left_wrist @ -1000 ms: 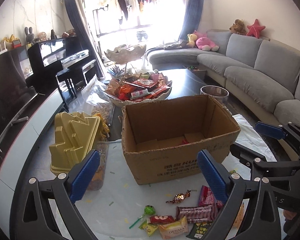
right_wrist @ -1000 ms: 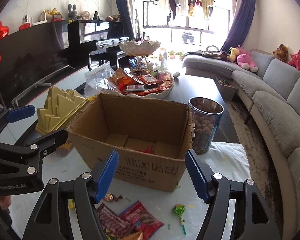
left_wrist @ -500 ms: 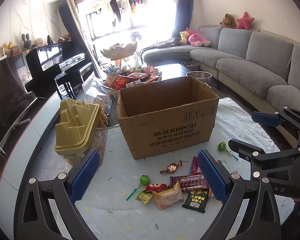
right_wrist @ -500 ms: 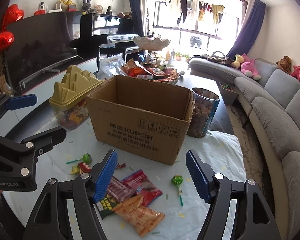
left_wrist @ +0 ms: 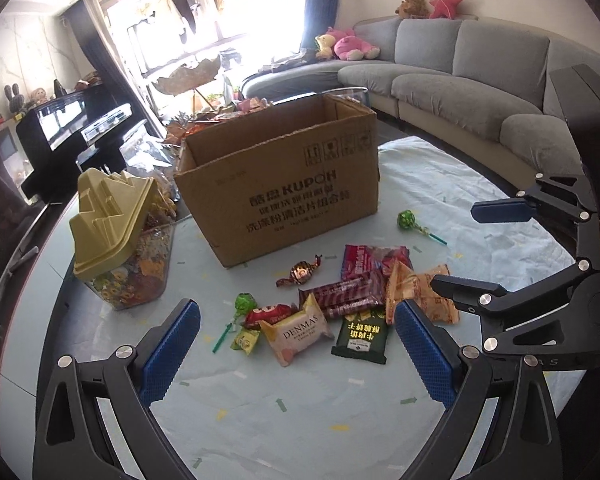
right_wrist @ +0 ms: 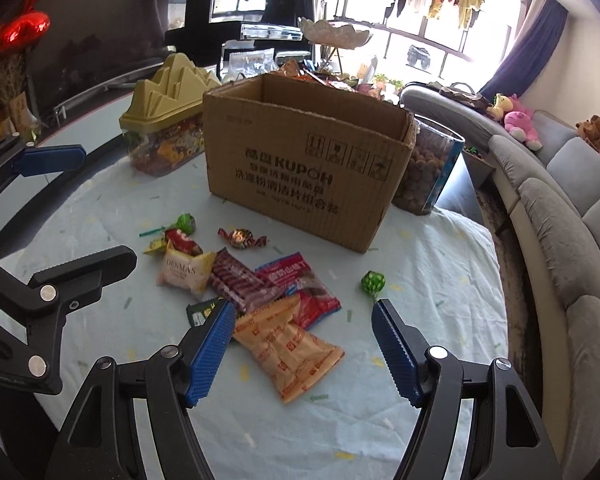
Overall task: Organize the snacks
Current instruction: 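Move both tools back from the box toward the remaining snacks, then grasp the green cracker pack with the left gripper while the right gripper grasps the Fortune Biscuits bag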
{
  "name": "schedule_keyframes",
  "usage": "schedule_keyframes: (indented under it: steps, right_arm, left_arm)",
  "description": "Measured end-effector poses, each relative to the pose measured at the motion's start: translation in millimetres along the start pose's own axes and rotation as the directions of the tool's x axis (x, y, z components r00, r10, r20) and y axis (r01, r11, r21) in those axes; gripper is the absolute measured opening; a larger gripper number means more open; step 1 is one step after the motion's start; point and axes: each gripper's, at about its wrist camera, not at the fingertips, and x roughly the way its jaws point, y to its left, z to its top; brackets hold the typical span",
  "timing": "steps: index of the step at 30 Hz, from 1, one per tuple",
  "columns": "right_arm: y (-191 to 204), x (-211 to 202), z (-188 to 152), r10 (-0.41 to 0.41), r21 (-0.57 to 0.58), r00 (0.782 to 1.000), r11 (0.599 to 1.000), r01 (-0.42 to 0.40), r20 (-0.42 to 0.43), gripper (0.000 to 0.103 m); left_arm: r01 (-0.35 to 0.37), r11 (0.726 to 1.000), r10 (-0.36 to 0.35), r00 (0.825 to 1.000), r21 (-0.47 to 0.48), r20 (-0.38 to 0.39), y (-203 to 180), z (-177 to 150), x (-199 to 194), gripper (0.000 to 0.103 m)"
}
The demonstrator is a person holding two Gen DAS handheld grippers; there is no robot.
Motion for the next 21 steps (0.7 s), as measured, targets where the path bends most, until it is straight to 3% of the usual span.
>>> schedule_keyframes:
  steps: [8,21]
  right_arm:
    - [6,16,-21,0.0,-0.057,0.997,0.998,-0.004,-0.072,0.071]
    - [13,52,-29,-0.015,-0.094,0.988,0.996,0.0,-0.155,0.071]
  left_arm:
    - [0.108,0.993,-0.105,0.992,0.047,-0.066,-12,-15,27,0.097]
    - [0.249,0.966,-0.234,0.957,0.074,-0.169,-17,-29,74,0.07]
